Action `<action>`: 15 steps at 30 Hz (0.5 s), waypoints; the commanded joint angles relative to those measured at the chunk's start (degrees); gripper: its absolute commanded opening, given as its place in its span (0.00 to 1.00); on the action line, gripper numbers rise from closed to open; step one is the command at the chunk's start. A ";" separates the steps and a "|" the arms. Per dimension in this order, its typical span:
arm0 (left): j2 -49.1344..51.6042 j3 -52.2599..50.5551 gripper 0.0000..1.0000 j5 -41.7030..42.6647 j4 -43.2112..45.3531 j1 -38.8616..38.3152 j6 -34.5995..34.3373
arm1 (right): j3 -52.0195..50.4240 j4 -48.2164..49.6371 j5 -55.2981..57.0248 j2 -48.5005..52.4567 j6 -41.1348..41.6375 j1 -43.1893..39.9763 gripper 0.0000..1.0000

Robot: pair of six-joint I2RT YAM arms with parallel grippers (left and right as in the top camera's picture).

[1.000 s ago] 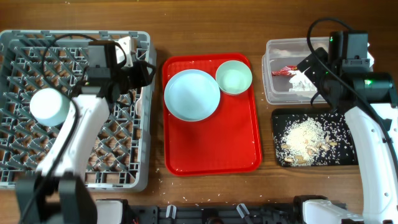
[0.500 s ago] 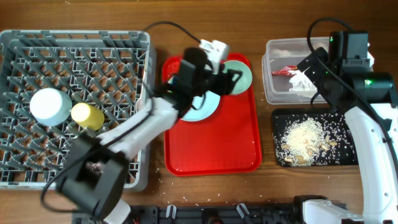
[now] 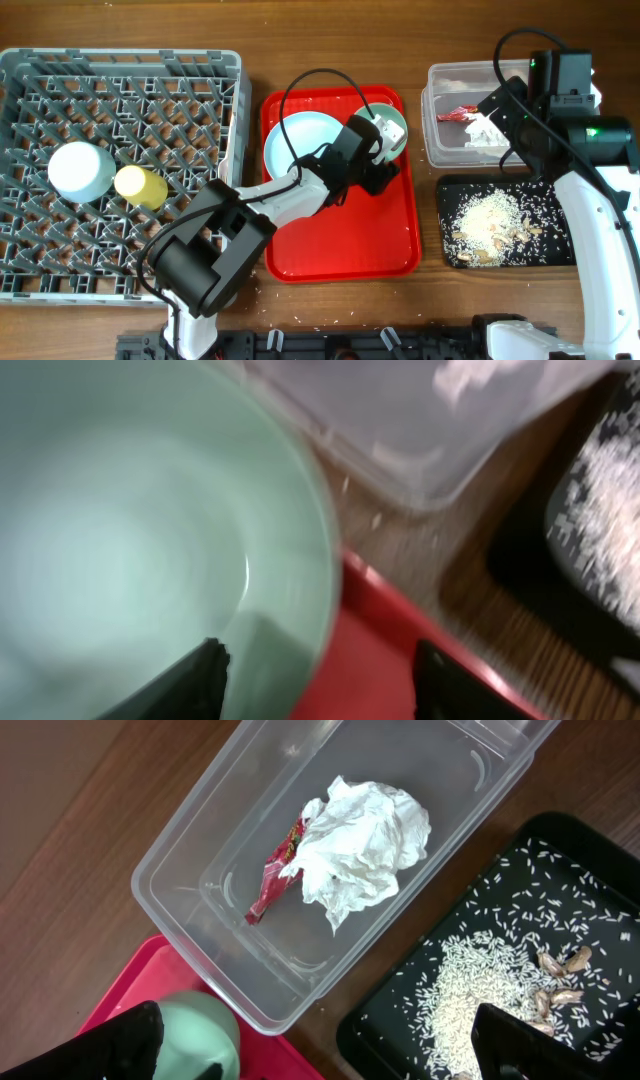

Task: Sort waste into correct bins and load items into the dishwasher rack
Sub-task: 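Grasp the light-green bowl rim and carry it to the rack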

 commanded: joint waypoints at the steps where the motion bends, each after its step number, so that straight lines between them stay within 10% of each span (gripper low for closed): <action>1: 0.72 0.24 0.47 -0.52 -1.97 -0.02 0.74 | 0.61 0.09 1.25 -0.57 0.44 -0.02 1.00; 7: 0.39 0.26 0.33 -0.55 -0.70 -0.02 0.72 | 0.61 0.09 1.22 -0.57 0.42 -0.02 1.00; 10: -1.27 0.26 0.09 -0.26 -0.74 -0.02 0.20 | 0.61 0.09 1.25 -0.57 0.42 -0.02 1.00; 15: -5.40 0.26 0.04 1.05 -0.92 -0.35 -1.01 | 0.61 0.09 1.25 -0.57 0.44 -0.02 1.00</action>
